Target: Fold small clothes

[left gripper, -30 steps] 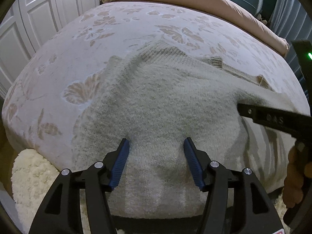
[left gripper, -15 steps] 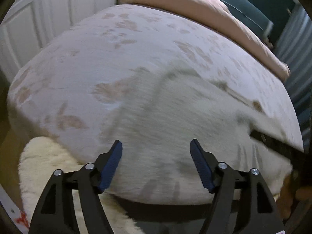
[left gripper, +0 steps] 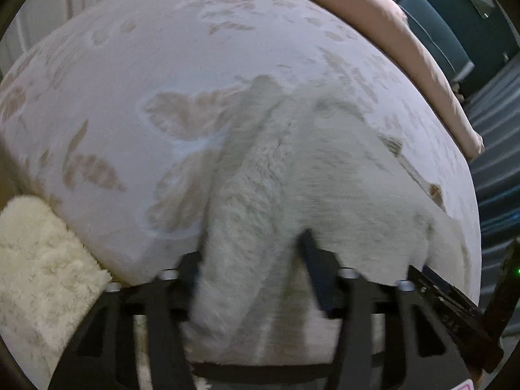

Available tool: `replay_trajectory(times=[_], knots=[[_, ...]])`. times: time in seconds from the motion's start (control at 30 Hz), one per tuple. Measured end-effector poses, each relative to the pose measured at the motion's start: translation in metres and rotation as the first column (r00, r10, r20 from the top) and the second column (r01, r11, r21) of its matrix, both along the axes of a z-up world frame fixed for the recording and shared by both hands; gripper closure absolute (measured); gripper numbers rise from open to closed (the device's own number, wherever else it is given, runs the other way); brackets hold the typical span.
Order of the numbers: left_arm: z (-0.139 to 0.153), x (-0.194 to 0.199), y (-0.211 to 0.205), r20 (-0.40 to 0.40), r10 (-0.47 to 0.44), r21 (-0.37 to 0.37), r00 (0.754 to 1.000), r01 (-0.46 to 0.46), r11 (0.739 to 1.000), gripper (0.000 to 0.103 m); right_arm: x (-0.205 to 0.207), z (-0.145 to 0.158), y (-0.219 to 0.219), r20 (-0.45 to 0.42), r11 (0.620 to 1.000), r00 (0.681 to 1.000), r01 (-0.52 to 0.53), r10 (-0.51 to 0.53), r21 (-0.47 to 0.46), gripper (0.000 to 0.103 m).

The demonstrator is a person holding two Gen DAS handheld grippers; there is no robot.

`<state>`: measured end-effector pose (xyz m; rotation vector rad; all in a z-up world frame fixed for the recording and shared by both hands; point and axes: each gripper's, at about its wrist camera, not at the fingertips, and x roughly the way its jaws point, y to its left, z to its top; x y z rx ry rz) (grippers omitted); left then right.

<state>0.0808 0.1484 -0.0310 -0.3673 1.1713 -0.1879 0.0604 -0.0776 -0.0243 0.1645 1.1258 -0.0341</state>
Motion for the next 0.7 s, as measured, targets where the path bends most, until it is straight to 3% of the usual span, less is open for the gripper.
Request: replay_trajectory(times=[0.03,0.2,0.33,0.5,0.63,0.7], knots=[[0.007,0.000,-0.005,0.015,-0.022,0.006,1.000,0.022,1.000,0.089,-0.001,0.001,-0.001,0.005,1.000,1.000,0.000,0.000,0.009,0.048],[0.054,-0.011,-0.028,0.122,-0.099,-0.006,0.988,0.100,0.995,0.092,-0.019,0.017,-0.015,0.042,0.993,0.998,0.034,-0.039,0.111,0.048],[0.096,-0.023,-0.071,0.199,-0.194,-0.018,0.961,0.201,0.979,0.092,-0.047,0.031,-0.036,0.080,0.987,0.994,0.069,-0.081,0.146,0.048],[0.129,-0.042,-0.150,0.272,-0.359,0.002,0.893,0.373,0.928,0.092,-0.090,0.041,-0.082,0.098,0.972,0.980,0.154,-0.173,0.178,0.048],[0.133,-0.052,-0.216,0.275,-0.479,0.016,0.834,0.494,0.869,0.092,-0.125,0.042,-0.122,0.098,0.953,0.958,0.249,-0.268,0.171,0.048],[0.121,-0.060,-0.253,0.248,-0.537,0.036,0.806,0.546,0.837,0.092,-0.137,0.041,-0.138,0.093,0.942,0.947,0.290,-0.308,0.170,0.047]])
